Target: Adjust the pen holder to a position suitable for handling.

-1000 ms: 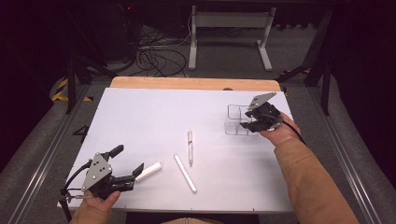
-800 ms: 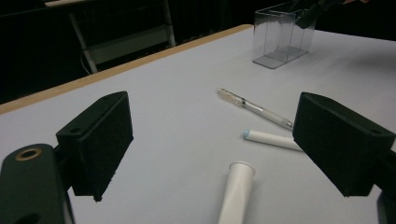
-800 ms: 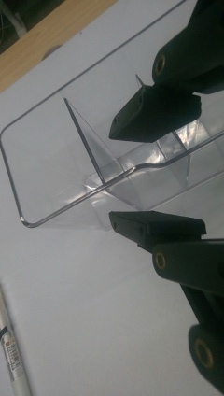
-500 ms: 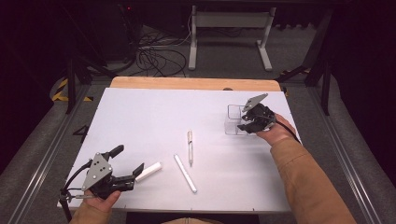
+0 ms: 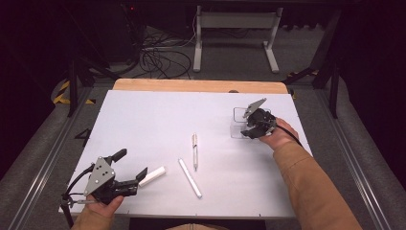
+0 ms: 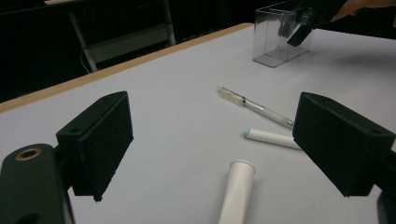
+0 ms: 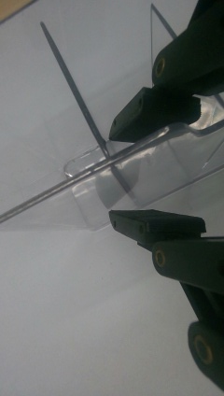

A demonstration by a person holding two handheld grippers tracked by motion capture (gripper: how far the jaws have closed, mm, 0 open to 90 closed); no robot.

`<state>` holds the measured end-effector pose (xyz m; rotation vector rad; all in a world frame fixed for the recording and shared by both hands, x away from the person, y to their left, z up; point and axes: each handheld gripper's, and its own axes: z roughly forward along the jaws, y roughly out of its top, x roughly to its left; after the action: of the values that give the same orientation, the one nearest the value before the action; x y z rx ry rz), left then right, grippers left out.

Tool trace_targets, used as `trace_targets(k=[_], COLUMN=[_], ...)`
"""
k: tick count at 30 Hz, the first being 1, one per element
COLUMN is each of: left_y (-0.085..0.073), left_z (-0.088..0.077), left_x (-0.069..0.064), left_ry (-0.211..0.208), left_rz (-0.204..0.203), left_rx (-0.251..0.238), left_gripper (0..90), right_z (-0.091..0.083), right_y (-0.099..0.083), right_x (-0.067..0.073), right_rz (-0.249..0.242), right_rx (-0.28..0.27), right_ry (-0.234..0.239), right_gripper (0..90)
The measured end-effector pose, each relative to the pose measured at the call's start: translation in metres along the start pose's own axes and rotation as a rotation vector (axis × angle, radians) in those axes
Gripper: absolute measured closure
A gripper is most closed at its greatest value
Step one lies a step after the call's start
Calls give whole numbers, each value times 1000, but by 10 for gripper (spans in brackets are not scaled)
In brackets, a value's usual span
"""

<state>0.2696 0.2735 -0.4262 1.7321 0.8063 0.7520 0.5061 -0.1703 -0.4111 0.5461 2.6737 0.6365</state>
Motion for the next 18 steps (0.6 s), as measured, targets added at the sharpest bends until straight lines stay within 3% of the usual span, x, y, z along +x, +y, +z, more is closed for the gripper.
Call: trace_targets(k=[6, 18], left_y=[0, 0], left_z=[0, 1], left_x=[0, 0], left_ry=[-1, -1], left_rz=[1, 0], left_rx=[1, 3], left_gripper=[131, 131], right_z=[1, -4], right_y=[1, 1], right_x=[1, 3], right_rz=[-17, -56], right_rx=[16, 32], right_ry=[-8, -1], right_gripper=[575, 692])
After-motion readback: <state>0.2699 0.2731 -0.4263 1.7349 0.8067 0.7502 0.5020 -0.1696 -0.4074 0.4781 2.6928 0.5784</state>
